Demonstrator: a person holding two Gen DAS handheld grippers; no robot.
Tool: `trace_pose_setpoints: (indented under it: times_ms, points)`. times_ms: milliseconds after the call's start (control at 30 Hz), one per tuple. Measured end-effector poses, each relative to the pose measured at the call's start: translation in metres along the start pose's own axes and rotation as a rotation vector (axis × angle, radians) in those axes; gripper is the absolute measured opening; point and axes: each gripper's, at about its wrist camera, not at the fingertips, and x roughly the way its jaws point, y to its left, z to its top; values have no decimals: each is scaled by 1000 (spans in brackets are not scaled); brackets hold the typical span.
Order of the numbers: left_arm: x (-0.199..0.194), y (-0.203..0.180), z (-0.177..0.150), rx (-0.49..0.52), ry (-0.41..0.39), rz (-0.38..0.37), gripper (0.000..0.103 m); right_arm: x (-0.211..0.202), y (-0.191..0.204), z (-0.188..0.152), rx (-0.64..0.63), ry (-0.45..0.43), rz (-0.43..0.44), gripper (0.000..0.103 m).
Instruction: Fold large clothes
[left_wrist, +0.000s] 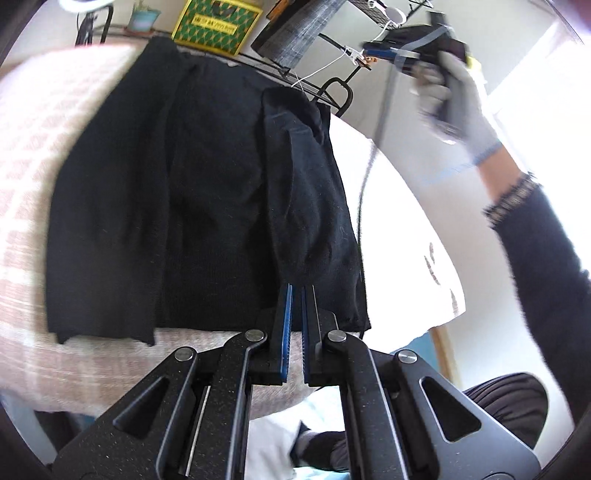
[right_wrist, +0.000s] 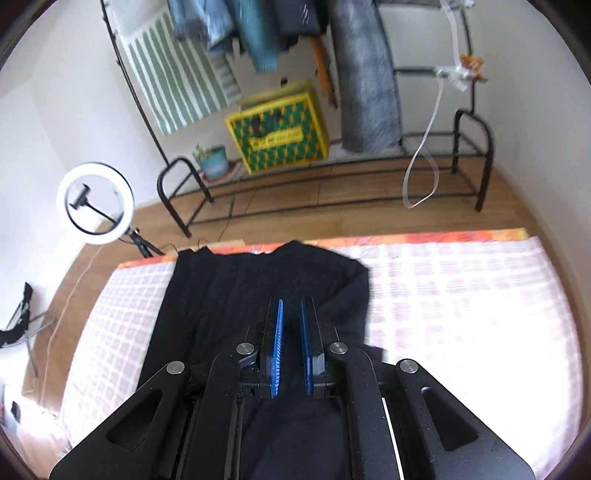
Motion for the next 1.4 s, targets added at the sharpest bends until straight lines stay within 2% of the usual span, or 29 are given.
trace_pose_setpoints:
  times_ms: [67, 133, 267, 400, 467, 500, 533, 567, 633, 867, 1000, 1100, 1200, 1233, 1267, 1300, 1367, 1400]
  points:
    - [-6, -5, 1, 33, -17, 15, 0, -29, -8, -8, 9, -19, 1, 12]
    - [-4, -16, 2, 62, -34, 27, 0, -57, -17, -22, 20, -29, 9, 21]
    - [1, -36, -2, 146, -39, 39, 0, -100, -39, -53, 67, -37, 30, 21]
    - [26, -58, -8, 233, -11, 35, 0, -141, -61, -97, 147, -38, 68, 22]
    - [39, -69, -11, 271, 16, 26, 0, -159, -68, -117, 163, -44, 69, 31]
    - [46, -73, -12, 281, 26, 22, 2, -164, -71, -123, 168, -47, 65, 42]
    - [52, -78, -13, 293, 41, 17, 11, -169, -74, -130, 172, -51, 56, 45]
    - [59, -82, -15, 301, 55, 18, 25, -174, -77, -139, 177, -53, 38, 45]
    - [70, -91, -17, 318, 69, 18, 34, -177, -86, -152, 202, -39, 22, 45]
    - [102, -115, -23, 425, 99, 117, 34, -173, -106, -156, 266, -24, 4, 45]
    - [93, -99, -23, 333, 92, 83, 34, -167, -100, -152, 279, -44, 43, 45]
    - [95, -94, -21, 383, 92, 139, 33, -159, -93, -162, 294, -39, 74, 45]
    - [105, -92, -21, 433, 119, 149, 18, -149, -91, -177, 323, -25, 110, 45]
    - [106, -91, -19, 443, 117, 150, 6, -144, -90, -179, 320, -3, 104, 45]
    - [107, -88, -16, 430, 126, 130, 6, -142, -89, -181, 315, 3, 94, 45]
    - [106, -80, -9, 355, 147, 67, 6, -142, -89, -181, 312, 0, 86, 45]
    - [100, -53, 7, 87, 177, -153, 6, -142, -90, -179, 320, -7, 89, 45]
    - [98, -42, 12, 2, 178, -209, 6, -144, -91, -177, 328, -15, 96, 45]
